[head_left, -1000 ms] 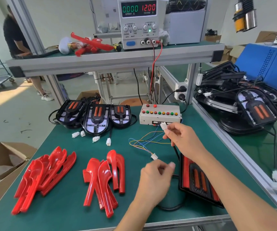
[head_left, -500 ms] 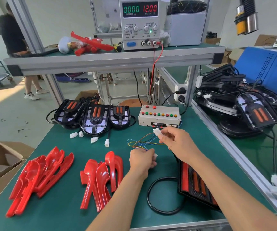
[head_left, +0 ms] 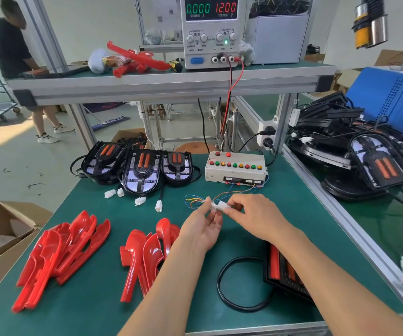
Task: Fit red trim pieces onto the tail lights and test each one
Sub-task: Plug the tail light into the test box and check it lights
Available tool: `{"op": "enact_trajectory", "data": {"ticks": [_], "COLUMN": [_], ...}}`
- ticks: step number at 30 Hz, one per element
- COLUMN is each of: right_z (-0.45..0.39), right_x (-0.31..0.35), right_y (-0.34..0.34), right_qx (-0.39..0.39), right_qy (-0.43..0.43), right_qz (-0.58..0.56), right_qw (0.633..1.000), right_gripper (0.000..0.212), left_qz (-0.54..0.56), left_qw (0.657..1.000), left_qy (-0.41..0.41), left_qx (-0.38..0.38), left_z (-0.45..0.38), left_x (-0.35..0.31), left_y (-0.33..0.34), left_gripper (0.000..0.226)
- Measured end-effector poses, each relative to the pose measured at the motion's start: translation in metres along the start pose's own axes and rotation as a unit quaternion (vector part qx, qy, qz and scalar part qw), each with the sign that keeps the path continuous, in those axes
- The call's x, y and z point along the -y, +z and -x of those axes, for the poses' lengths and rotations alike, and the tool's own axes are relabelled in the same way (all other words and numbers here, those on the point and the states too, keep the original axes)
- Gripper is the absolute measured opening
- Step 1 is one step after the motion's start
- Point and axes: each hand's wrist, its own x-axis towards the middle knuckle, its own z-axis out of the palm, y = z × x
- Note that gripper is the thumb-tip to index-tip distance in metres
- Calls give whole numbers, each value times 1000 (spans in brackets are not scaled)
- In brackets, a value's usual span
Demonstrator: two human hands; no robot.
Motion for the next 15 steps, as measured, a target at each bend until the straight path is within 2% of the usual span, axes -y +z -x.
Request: {"op": "enact_trajectory", "data": {"ticks": [8, 15], "right_z": [-2, 0], "right_x": [9, 9], "right_y": [4, 10], "right_qx": [30, -2], "right_qy": [-1, 17], "right_qz": [57, 58], "right_qw": [998, 998], "right_gripper": [27, 24], "left_qz": [-14, -48], "left_qw": [1000, 998], "left_qy": [22, 35], "left_qx": [-14, -18], "left_z": [-4, -7], "left_x": [1, 0], "left_y": [-4, -5], "left_gripper": [21, 21]}}
